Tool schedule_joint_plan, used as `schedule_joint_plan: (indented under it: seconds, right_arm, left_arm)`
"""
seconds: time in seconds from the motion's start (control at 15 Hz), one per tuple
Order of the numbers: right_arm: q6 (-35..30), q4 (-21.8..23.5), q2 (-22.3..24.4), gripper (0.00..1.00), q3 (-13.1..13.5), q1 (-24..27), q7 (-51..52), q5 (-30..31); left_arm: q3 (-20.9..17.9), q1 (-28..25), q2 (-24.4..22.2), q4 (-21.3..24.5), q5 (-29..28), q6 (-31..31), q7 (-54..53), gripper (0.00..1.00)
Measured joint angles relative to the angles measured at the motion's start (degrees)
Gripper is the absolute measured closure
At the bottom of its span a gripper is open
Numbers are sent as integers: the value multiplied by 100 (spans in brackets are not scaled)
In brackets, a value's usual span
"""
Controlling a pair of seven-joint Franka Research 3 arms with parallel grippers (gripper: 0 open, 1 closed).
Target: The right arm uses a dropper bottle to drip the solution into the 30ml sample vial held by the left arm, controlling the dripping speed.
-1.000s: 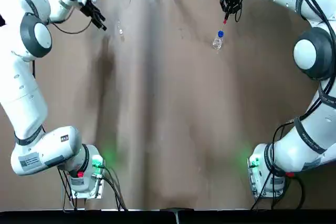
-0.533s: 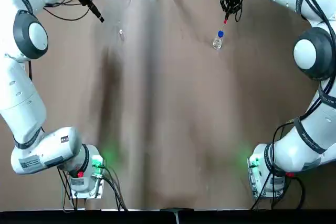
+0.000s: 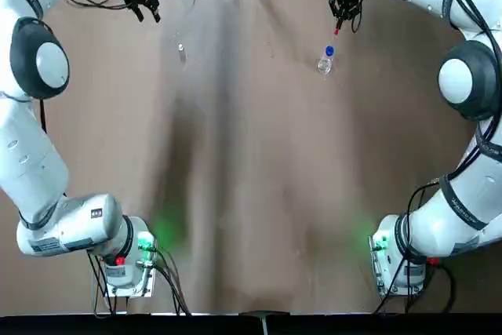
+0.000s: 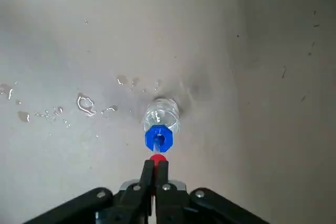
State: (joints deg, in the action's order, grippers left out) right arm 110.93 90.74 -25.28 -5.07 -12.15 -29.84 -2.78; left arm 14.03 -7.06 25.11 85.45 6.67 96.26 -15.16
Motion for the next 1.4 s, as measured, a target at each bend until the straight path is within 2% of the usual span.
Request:
schedule_joint_plan:
  seconds: [0.2,0.33,0.73,0.93,1.2,1.4]
  right_arm:
    - [-5,-12,0,96,0,1,1,0]
    - [-23,-6,-9,96,-2,0,1,0]
    - [-109,-2,-46,96,-2,0,1,0]
    - [-109,-2,-48,96,-3,-2,1,0]
    - [-30,-2,-59,96,-6,-9,4,1]
    - [26,1,-123,96,-6,-10,6,5]
  left_arm:
    - [26,365,-497,-6,-735,-496,669,0]
    - [31,598,-885,21,-1015,-918,773,0]
    - [18,604,-913,59,-1955,-941,615,0]
    - [4,596,-1066,18,-2001,-889,848,0]
    - [20,611,-1423,13,-1999,-840,1943,0]
    - [70,601,-1649,8,-1562,-833,2471,0]
